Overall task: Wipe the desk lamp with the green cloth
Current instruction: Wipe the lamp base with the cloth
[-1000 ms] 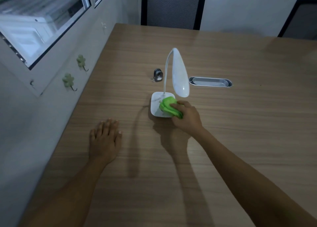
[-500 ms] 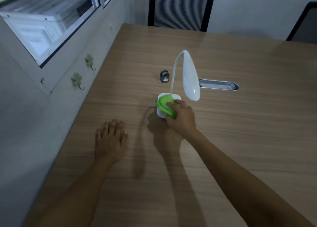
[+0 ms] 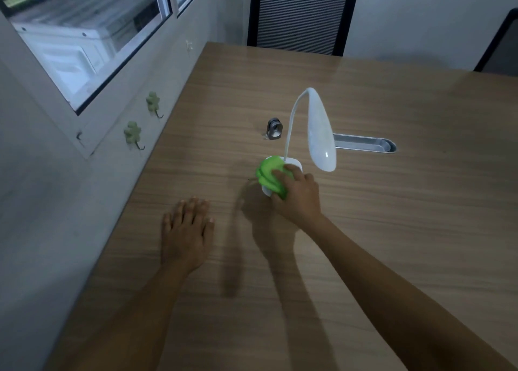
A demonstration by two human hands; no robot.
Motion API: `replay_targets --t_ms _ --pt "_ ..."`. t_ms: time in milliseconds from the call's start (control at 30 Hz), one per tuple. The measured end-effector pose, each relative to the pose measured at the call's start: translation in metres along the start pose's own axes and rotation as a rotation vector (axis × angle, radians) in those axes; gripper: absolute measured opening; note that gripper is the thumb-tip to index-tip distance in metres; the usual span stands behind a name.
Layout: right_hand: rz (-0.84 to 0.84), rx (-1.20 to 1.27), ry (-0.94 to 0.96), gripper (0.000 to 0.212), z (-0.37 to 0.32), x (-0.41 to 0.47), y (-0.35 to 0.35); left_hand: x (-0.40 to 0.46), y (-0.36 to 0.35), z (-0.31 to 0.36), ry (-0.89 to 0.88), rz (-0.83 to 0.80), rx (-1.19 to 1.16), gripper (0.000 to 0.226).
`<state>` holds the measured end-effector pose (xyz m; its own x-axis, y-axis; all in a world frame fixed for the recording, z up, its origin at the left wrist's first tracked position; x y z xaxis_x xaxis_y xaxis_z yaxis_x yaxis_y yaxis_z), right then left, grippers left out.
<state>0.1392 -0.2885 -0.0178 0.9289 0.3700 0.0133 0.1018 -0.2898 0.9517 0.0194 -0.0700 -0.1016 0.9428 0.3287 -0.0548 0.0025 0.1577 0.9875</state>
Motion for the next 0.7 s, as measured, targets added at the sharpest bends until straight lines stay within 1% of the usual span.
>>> replay_targets --t_ms 67,100,167,233,300,333,367,433,500,533,633,700 --pt "-0.064 -0.052 -0.112 0.056 0.005 0.012 0.000 0.000 0.000 0.001 -0.004 0.003 -0.003 0.061" --pt "-0.106 -0.072 -0.126 0.055 0.002 0.014 -0.005 0.000 0.001 0.001 -0.007 0.005 -0.009 0.061" --pt "-0.176 -0.085 -0.080 0.054 -0.012 0.010 -0.018 -0.001 0.001 0.001 -0.008 0.006 -0.016 0.061" --pt "-0.208 -0.055 0.022 0.053 -0.033 0.005 -0.030 -0.002 0.002 0.002 -0.004 0.014 -0.011 0.061" --pt "-0.196 0.003 0.096 0.052 -0.048 0.005 -0.033 -0.002 0.004 0.002 0.000 0.012 -0.010 0.062" --pt "-0.167 0.018 0.098 0.052 -0.050 0.010 -0.030 -0.003 0.005 0.003 0.001 0.010 -0.015 0.062" --pt "-0.128 0.017 0.071 0.053 -0.049 0.016 -0.025 -0.002 0.005 0.003 0.003 0.009 -0.019 0.062" --pt "-0.052 -0.015 -0.056 0.052 -0.036 0.027 -0.015 -0.002 0.004 0.002 0.010 -0.004 -0.020 0.062" --pt "-0.048 -0.045 -0.174 0.050 -0.026 0.033 -0.014 -0.001 0.001 0.001 0.011 -0.017 -0.019 0.062" --pt "-0.072 -0.056 -0.192 0.051 -0.026 0.033 -0.016 -0.001 0.001 0.001 0.010 -0.017 -0.018 0.061" --pt "-0.144 -0.061 -0.103 0.051 -0.046 0.028 -0.029 -0.001 0.001 0.001 0.005 0.000 -0.010 0.060" --pt "-0.151 -0.015 -0.013 0.046 -0.061 0.026 -0.033 -0.001 0.002 0.001 0.002 0.018 -0.002 0.058"
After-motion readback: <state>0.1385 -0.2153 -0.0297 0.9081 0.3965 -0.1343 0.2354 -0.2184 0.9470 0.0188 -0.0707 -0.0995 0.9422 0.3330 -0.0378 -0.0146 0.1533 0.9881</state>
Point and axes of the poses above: each hand's wrist, its own x-axis towards the middle knuckle, its own y-axis out of the back of the hand, z = x × y, the point moved 7 cm from there along x, towards the middle knuckle, and after that the axes turned 6 degrees about -z, right-handed, at the moved point
